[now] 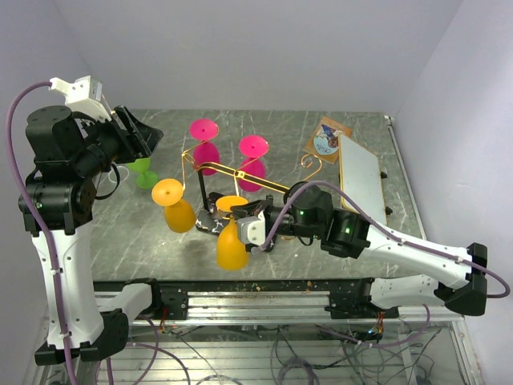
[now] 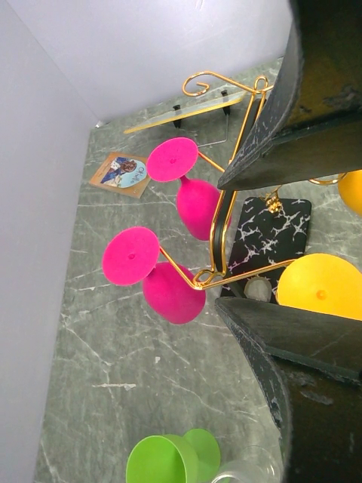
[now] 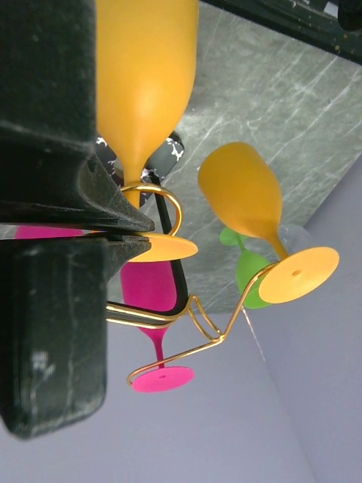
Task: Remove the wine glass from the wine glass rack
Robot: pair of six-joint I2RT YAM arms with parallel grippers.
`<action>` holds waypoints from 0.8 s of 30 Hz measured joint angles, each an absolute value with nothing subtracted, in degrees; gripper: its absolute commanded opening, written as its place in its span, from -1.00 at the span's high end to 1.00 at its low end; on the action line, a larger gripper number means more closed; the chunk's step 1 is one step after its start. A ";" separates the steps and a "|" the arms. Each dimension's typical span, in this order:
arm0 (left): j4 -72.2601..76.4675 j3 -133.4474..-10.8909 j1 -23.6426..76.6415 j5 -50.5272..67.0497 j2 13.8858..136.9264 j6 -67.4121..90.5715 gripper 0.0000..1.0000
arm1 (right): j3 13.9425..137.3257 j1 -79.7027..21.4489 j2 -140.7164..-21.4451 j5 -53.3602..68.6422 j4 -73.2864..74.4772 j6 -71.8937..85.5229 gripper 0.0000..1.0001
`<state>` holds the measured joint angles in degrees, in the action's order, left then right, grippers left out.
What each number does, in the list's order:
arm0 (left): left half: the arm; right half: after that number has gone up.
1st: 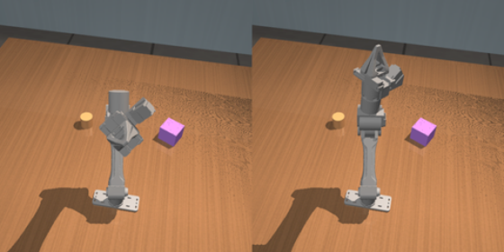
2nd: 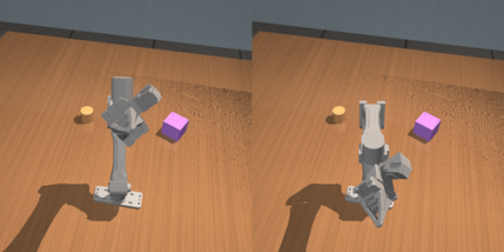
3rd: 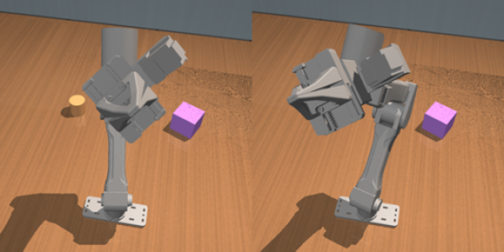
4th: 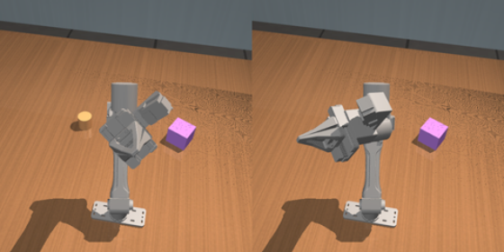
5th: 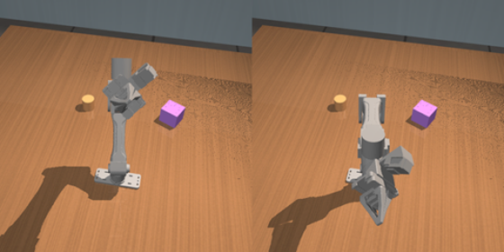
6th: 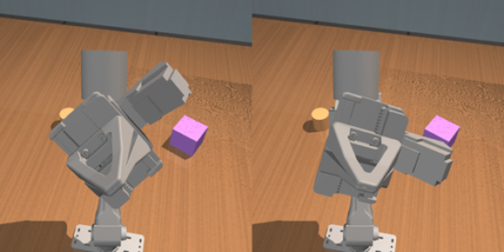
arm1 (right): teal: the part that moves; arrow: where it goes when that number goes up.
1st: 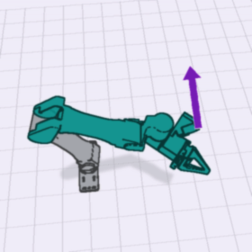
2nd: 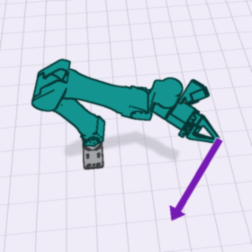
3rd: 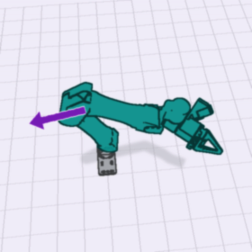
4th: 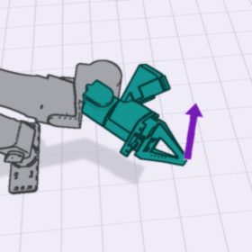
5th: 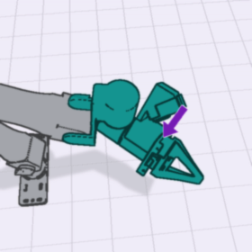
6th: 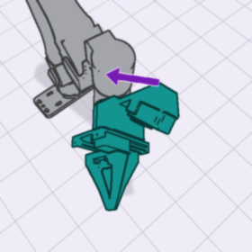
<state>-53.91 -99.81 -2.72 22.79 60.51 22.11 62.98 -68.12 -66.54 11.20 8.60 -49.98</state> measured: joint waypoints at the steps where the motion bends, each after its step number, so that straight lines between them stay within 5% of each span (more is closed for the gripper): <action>1: -53.91 -99.81 -2.72 22.79 60.53 22.11 -0.37 | 62.78 -68.12 -66.43 10.66 8.19 -49.91 1.00; 24: -55.37 -100.68 -2.74 22.79 60.53 22.11 -0.38 | 61.91 -68.20 -71.24 -1.04 -1.37 -49.01 1.00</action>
<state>-55.37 -100.68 -2.74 22.79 60.53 22.11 61.91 -68.20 -71.24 -1.04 -1.37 -49.01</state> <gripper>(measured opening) 0.687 0.017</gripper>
